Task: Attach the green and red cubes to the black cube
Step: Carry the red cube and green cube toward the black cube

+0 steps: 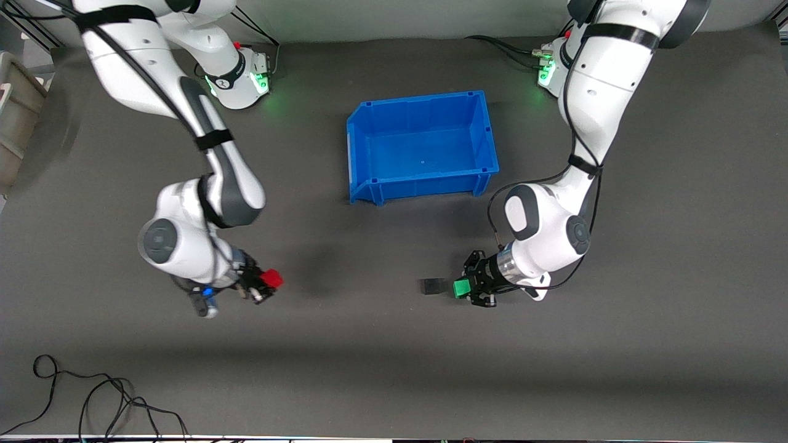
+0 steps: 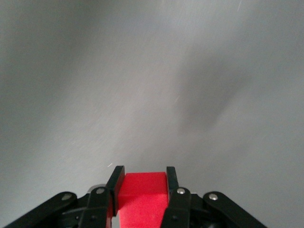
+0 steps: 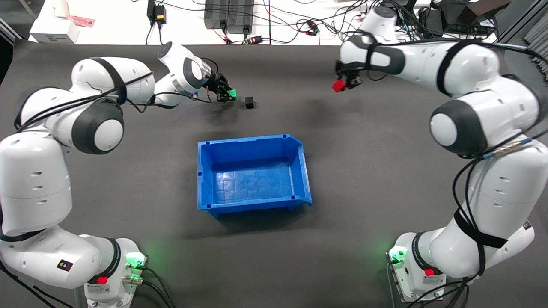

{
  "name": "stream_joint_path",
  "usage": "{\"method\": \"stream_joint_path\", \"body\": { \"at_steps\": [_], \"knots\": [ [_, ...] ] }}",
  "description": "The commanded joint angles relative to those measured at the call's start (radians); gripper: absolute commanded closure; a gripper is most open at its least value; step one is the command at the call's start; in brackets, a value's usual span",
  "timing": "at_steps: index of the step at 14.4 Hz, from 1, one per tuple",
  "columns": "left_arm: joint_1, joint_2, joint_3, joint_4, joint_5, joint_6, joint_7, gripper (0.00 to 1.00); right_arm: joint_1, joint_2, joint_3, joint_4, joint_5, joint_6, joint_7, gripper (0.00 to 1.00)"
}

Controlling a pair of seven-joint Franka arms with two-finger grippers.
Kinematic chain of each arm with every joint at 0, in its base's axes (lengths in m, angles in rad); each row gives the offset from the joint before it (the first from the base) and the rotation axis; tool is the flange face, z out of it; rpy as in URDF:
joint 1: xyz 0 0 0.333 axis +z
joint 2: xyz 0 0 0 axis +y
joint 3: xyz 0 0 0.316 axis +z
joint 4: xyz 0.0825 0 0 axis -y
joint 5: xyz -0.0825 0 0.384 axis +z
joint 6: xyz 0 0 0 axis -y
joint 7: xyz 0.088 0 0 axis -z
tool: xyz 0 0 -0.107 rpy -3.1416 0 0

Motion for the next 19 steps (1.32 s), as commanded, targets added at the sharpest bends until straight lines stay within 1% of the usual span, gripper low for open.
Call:
{"method": "stream_joint_path", "body": {
  "at_steps": [1,4,6,9,13,19],
  "knots": [
    [-0.032,0.040,0.018,0.047,0.000,0.001,-0.001,0.93,0.067,0.107,-0.011,0.159,0.019,-0.035,0.184,1.00],
    [-0.052,0.061,0.018,0.062,-0.003,0.001,-0.003,0.94,0.101,0.159,-0.004,0.234,0.016,-0.036,0.370,1.00],
    [-0.061,0.064,0.018,0.062,0.000,0.001,0.000,0.94,0.155,0.201,-0.004,0.292,0.009,-0.041,0.445,1.00],
    [-0.067,0.060,0.018,0.062,0.026,0.000,-0.001,0.94,0.193,0.262,-0.004,0.367,0.006,-0.041,0.580,1.00],
    [-0.086,0.054,0.017,0.062,0.032,-0.002,-0.001,0.94,0.219,0.305,-0.005,0.433,0.006,-0.053,0.697,1.00],
    [-0.113,0.055,0.017,0.062,0.030,0.001,-0.004,0.94,0.245,0.414,-0.005,0.542,0.004,-0.053,0.752,1.00]
  ]
}}
